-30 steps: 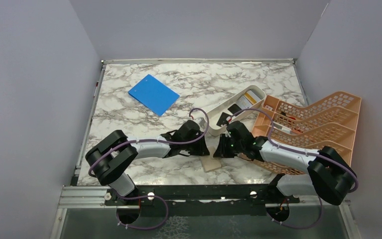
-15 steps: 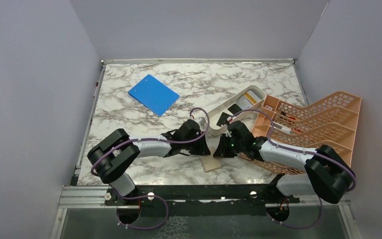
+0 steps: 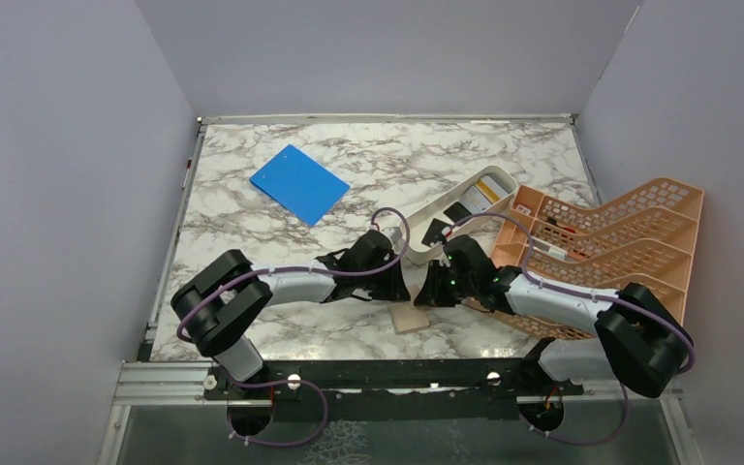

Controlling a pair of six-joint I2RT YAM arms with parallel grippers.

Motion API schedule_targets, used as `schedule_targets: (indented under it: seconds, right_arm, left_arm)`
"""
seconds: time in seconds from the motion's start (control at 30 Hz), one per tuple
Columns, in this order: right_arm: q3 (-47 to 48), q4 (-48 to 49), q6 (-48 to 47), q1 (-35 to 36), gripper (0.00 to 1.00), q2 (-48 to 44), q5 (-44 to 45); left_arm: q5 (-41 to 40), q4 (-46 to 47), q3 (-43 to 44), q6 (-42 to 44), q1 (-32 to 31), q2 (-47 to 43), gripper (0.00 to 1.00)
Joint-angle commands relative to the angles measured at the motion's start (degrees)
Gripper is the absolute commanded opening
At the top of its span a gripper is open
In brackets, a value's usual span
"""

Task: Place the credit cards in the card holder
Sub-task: Close the card holder at the center of the board.

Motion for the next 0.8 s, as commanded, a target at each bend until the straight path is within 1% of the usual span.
schedule_targets:
  seconds: [0.0, 0.13, 0.27, 0.4, 0.53, 0.77]
  right_arm:
    - [1.74, 0.07, -0.02, 1.22, 0.21, -2.11, -1.92]
    - [2.25, -1.31, -0.29, 1.22, 0.22, -2.73, -1.24]
    - [2.28, -1.59, -0.4, 1.22, 0.22, -2.57, -0.77]
    - [2.53, -1.89, -0.68, 1.22, 0.22, -1.68, -0.1]
    - [2.55, -1.87, -0.85, 1.22, 0.2, -1.28, 0.49]
    - [2.36, 0.0, -0.59, 1.22, 0.18, 0.69, -0.64]
  left_arm:
    - [-1.04, -4.48, 2.39, 1.07, -0.09, -2.54, 0.2]
    - [-2.22, -5.79, 1.71, 1.24, 0.27, -4.92, 0.2]
    - [-2.57, -5.76, 0.67, 1.13, 0.4, -5.44, 0.2]
    - [-2.98, -5.9, 0.4, 1.54, 0.6, -4.69, 0.2]
    - [-3.45, -5.64, 0.21, 2.23, 0.71, -3.53, 0.18]
    - [-1.87, -2.97, -0.36, 2.02, 0.69, -0.41, 0.14]
